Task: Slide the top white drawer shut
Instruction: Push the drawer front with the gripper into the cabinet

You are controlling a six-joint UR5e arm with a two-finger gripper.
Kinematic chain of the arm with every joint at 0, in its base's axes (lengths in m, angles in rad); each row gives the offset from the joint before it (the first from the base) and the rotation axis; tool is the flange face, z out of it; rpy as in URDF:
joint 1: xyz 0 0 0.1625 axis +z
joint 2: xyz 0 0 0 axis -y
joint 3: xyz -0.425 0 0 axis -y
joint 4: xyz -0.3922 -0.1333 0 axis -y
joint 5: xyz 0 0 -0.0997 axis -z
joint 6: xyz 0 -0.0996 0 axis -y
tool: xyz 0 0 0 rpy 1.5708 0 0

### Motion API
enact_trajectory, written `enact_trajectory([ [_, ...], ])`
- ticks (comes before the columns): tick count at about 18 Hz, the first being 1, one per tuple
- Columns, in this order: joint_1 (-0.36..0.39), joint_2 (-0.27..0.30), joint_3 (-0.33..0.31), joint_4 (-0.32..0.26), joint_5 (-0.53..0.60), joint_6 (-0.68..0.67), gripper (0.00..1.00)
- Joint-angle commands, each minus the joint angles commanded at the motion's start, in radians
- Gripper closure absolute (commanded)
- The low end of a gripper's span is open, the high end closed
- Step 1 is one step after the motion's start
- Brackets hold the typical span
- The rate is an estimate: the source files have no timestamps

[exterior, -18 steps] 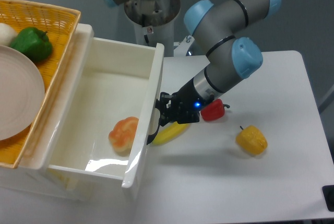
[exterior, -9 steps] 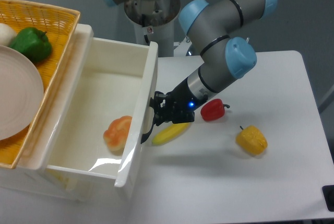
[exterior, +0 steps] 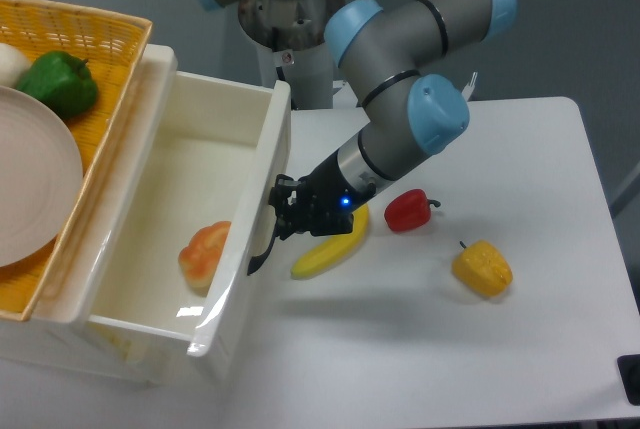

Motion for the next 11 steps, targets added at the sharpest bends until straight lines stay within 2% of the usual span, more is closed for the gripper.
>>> enact_trajectory([
  [11, -0.08, -0.002, 0.0, 0.008, -0.003, -0.071, 0.82],
])
